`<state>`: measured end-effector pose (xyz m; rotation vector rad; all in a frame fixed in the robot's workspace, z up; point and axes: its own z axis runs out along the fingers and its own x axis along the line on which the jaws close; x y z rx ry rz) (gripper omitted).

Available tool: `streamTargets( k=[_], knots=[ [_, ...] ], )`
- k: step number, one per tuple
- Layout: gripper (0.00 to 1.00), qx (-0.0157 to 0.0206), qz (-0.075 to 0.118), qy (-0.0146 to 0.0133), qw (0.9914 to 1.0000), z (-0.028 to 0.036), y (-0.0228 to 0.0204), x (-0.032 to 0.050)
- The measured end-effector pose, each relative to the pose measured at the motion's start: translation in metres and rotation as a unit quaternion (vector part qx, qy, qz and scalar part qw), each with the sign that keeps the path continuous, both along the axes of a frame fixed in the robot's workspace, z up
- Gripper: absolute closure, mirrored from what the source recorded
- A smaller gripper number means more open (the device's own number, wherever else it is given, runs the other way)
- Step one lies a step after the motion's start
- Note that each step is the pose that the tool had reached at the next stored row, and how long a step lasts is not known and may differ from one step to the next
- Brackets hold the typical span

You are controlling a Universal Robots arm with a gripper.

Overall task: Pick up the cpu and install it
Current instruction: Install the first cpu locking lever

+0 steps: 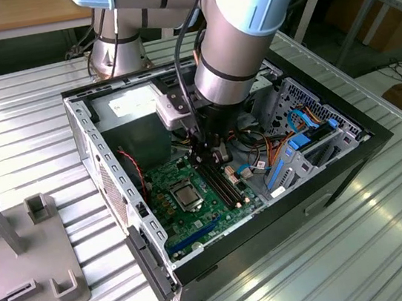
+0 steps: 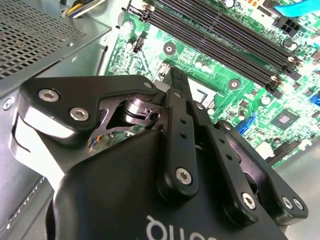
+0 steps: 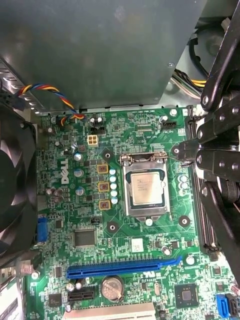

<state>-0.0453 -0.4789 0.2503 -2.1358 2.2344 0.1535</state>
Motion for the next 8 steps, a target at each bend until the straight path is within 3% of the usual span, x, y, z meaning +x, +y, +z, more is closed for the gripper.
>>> streamTargets(
  k=[8],
  knots=[
    [0.89, -0.001, 0.001, 0.0, 1.0, 0.0, -0.0001, -0.0013]
  ],
)
